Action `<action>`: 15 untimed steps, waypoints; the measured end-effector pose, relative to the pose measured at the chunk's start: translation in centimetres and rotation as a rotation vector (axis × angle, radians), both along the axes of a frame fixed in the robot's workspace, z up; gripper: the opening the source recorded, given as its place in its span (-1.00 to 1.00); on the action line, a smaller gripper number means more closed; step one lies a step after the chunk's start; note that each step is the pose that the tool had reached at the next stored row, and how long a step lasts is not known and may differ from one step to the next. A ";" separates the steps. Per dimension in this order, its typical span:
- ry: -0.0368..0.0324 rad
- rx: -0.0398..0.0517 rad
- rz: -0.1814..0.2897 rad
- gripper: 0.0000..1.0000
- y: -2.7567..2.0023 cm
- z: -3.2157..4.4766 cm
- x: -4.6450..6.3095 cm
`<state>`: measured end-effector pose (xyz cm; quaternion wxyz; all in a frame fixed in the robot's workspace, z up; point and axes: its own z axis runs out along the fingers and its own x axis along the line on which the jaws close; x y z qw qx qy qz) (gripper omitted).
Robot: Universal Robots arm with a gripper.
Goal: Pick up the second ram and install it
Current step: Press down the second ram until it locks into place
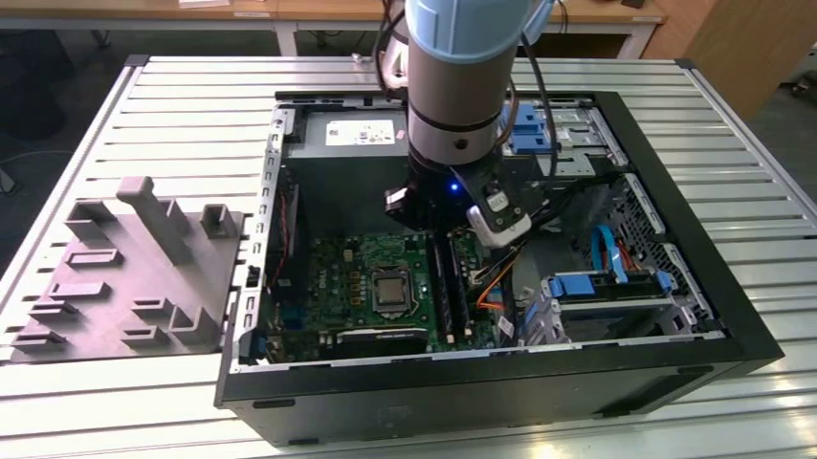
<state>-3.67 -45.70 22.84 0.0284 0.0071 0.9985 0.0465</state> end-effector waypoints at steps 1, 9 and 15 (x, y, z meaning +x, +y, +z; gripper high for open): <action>0.0000 0.0000 0.000 -0.80 -0.21 0.00 0.0; -0.0002 -0.0017 0.000 -0.80 -2.36 0.00 0.0; -0.0001 -0.0324 0.000 -0.80 -3.39 0.00 0.0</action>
